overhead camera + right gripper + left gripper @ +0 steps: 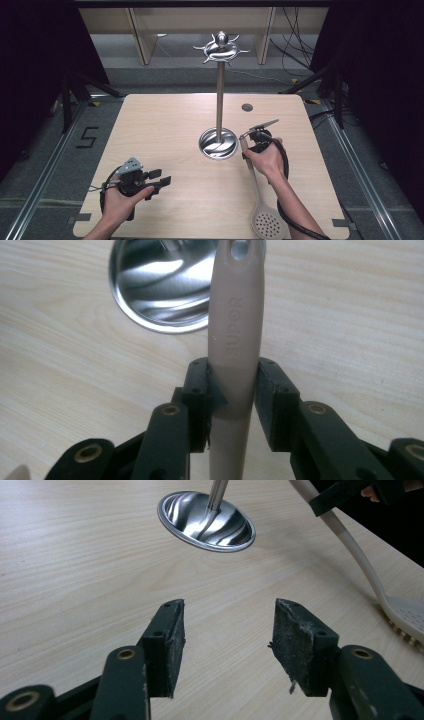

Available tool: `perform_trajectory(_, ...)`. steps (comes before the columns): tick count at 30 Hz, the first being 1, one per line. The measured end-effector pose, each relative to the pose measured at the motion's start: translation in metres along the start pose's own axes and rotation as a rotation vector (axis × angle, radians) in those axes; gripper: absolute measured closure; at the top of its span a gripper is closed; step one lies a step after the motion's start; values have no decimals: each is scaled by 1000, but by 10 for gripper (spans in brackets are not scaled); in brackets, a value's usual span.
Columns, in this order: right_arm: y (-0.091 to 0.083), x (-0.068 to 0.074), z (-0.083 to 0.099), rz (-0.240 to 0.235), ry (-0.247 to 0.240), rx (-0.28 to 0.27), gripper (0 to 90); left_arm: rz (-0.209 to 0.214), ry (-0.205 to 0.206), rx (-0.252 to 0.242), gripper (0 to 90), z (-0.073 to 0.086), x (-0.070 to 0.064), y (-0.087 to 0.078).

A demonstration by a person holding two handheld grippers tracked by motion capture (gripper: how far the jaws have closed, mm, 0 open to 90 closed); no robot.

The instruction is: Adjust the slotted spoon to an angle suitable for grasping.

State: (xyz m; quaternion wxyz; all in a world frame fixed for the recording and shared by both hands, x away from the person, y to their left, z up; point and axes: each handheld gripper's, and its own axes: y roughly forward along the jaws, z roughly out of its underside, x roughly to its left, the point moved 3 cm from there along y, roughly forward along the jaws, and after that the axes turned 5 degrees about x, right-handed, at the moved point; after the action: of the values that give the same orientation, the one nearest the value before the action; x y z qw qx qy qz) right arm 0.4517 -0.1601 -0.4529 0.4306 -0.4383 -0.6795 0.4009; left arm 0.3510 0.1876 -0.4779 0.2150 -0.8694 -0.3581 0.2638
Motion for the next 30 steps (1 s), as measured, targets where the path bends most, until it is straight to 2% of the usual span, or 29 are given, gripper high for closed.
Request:
perform_trajectory(1, -2, 0, 1, -3, -9, -17, 695, -2, -2, -1, 458, 0, 0, 0)
perform_trajectory(2, -5, 4, 3, -2, 30, -26, 695, -1, -1, 0, 458, 0, 0, 0)
perform_trajectory(5, -13, 2, 5, -25, -26, -55, 695, 0, 6, 4, 458, 0, 0, 0)
perform_trajectory(6, -15, 3, 6, -32, -27, -67, 695, 0, 5, 4, 458, 0, 0, 0)
perform_trajectory(7, -19, -1, 7, -35, -68, -105, 695, -4, 3, 3, 458, 0, 0, 0)
perform_trajectory(8, -19, -1, 7, -35, -68, -105, 695, -4, 3, 3, 458, 0, 0, 0)
perform_trajectory(9, -23, 0, 10, -57, -60, -125, 695, -3, 4, 3, 458, 0, 0, 0)
perform_trajectory(10, -23, 0, 10, -57, -60, -125, 695, -3, 4, 3, 458, 0, 0, 0)
perform_trajectory(11, -23, -2, 10, -57, -87, -142, 695, -3, 3, 4, 458, 0, 0, 0)
perform_trajectory(12, -26, 0, 12, -52, -70, -138, 695, -2, -4, 2, 458, 1, 0, 0)
perform_trajectory(14, -29, 0, 15, -62, -78, -149, 695, -1, 4, 3, 458, 1, 0, 1)
perform_trajectory(15, -30, 0, 16, -69, -91, -156, 695, 4, 7, 6, 458, 1, 0, 1)
perform_trajectory(16, -32, -2, 18, -73, -134, -183, 695, 0, -5, 7, 458, 1, -1, 1)
perform_trajectory(18, -34, -2, 20, -82, -136, -183, 695, 2, -5, 6, 458, 1, -1, 1)
perform_trajectory(19, -36, -3, 21, -88, -172, -219, 695, 3, 0, 7, 458, 1, -1, 1)
perform_trajectory(20, -38, -2, 23, -109, -182, -231, 695, 3, -8, 7, 458, 1, -1, 1)
perform_trajectory(22, -40, -1, 25, -121, -176, -227, 695, -3, -7, 7, 458, 1, -1, 1)
perform_trajectory(23, -44, 0, 26, -123, -203, -264, 695, 3, -6, 6, 458, 1, -1, 1)
perform_trajectory(25, -45, 0, 27, -123, -208, -275, 695, -1, 5, 4, 458, 1, -1, 1)
perform_trajectory(26, -49, 4, 30, -141, -177, -288, 695, -2, 5, 4, 458, 1, -1, 0)
perform_trajectory(27, -50, 1, 30, -129, -211, -303, 695, -1, 3, 5, 458, 1, -1, 1)
perform_trajectory(28, -50, 1, 30, -129, -211, -303, 695, -1, 3, 5, 458, 1, -1, 1)
perform_trajectory(29, -52, 0, 31, -149, -248, -342, 695, 3, 1, 6, 458, 1, -1, 1)
perform_trajectory(30, -54, 2, 34, -148, -215, -331, 695, 1, -4, 6, 458, 1, -1, 1)
